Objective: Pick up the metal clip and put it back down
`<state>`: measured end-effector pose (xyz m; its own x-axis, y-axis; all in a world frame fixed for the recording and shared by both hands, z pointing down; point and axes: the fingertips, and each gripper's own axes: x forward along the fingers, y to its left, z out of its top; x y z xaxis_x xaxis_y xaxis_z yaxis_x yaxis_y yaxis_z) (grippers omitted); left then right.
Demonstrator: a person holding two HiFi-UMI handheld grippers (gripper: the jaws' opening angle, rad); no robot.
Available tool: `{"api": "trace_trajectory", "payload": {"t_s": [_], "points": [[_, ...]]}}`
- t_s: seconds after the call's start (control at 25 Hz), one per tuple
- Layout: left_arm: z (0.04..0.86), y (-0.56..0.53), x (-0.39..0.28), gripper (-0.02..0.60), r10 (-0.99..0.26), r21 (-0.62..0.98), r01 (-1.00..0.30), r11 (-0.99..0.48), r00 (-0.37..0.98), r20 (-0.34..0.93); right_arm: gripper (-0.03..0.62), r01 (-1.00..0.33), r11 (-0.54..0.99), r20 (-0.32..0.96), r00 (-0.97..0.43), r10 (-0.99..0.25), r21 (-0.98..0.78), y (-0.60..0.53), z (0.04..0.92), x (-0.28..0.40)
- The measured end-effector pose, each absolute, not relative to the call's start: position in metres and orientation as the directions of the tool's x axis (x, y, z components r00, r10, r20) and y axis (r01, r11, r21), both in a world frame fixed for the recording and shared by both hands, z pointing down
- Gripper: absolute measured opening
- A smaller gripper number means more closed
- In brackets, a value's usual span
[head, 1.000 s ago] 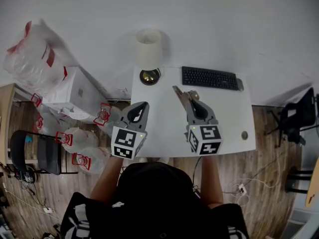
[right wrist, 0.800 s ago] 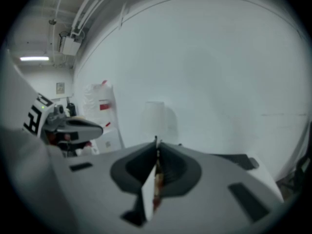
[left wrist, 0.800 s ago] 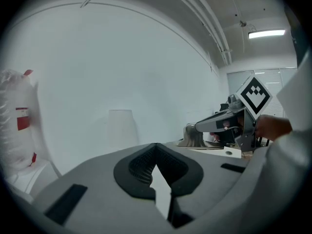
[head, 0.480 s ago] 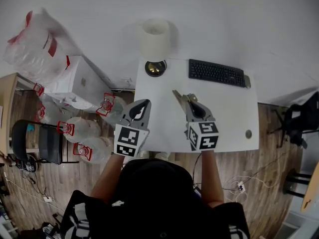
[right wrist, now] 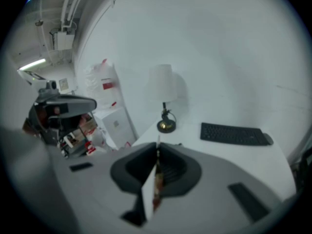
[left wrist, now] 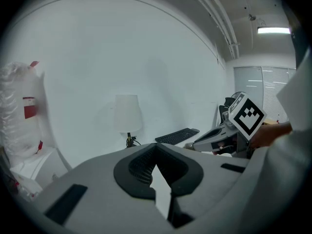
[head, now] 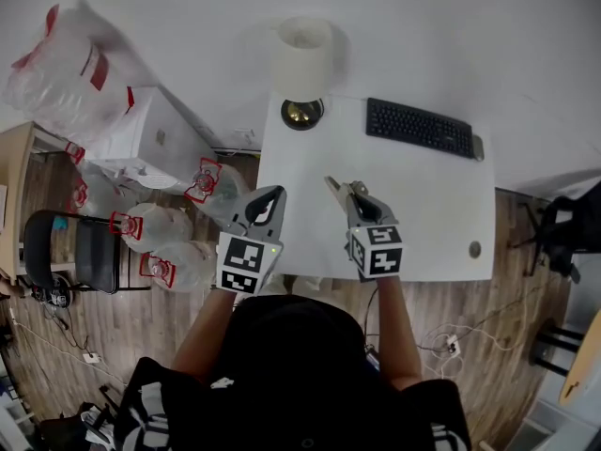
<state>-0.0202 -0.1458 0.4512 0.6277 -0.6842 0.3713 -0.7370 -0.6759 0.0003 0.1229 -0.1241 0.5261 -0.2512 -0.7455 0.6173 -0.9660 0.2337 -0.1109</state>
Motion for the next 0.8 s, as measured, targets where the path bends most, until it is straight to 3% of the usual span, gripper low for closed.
{"api": "trace_trajectory", "payload": {"t_s": [0.8], "points": [[0.495,-0.143,-0.043,0.023,-0.672,0.052,-0.774,-0.631,0.58,0.46,0.044,-0.953,0.272,0.741,-0.279,-0.611,-0.135,-0.139,0.623,0.105]]}}
